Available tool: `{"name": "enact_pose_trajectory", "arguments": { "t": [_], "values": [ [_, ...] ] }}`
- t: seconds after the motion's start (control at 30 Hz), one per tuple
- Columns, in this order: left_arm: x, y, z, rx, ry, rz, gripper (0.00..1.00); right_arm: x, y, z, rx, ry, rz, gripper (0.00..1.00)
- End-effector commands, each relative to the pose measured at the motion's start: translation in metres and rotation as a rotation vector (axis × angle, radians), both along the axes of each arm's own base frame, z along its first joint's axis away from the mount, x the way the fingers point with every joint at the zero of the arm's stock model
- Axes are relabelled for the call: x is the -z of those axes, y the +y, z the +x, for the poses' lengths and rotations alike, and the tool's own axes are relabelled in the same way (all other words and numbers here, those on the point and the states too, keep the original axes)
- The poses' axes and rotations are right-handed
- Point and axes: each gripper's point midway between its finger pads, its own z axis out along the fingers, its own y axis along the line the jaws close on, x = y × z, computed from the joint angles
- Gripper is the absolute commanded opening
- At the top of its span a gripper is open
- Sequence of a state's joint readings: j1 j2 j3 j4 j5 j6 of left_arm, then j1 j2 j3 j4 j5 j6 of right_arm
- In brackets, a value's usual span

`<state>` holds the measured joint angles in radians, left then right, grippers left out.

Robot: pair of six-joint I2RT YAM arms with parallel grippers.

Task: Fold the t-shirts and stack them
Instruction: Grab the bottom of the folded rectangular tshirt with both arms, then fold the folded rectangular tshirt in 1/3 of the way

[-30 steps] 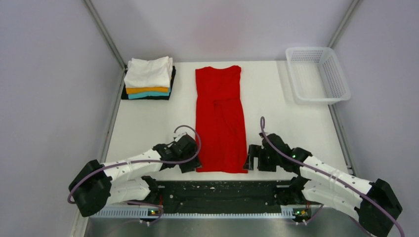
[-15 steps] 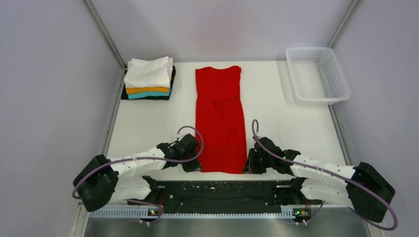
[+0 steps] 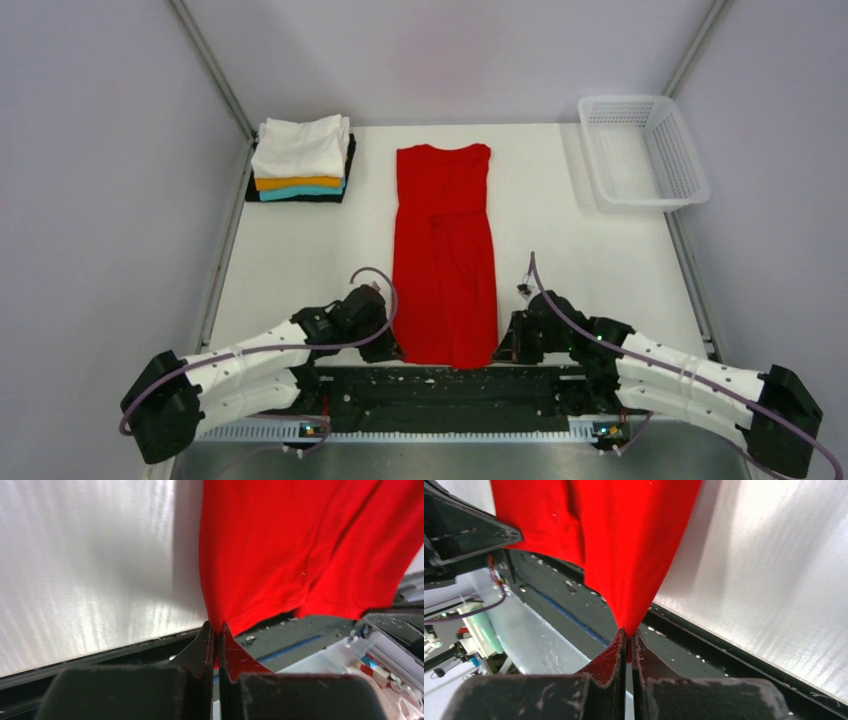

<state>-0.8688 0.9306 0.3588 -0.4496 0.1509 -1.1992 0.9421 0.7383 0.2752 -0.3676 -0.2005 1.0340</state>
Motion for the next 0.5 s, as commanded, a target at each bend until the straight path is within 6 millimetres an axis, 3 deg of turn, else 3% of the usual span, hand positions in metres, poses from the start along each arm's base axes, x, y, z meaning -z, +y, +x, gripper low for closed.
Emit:
{"name": "enact_pose_trajectory", "arguments": {
  "t": [0.0, 0.23, 0.47],
  "values": [
    [-0.038, -0.025, 0.017, 0.057, -0.108, -0.106, 0.00, -0.045, 0.023, 0.023, 0.027, -0.109, 0.095, 0.00],
    [-0.068, -0.029, 0.085, -0.006, -0.253, 0.014, 0.00, -0.068, 0.028, 0.093, 0.180, -0.296, -0.016, 0.00],
    [-0.085, -0.026, 0.150, -0.061, -0.266, -0.056, 0.00, -0.101, 0.017, 0.166, 0.284, -0.429, -0.061, 0.00]
  ]
}}
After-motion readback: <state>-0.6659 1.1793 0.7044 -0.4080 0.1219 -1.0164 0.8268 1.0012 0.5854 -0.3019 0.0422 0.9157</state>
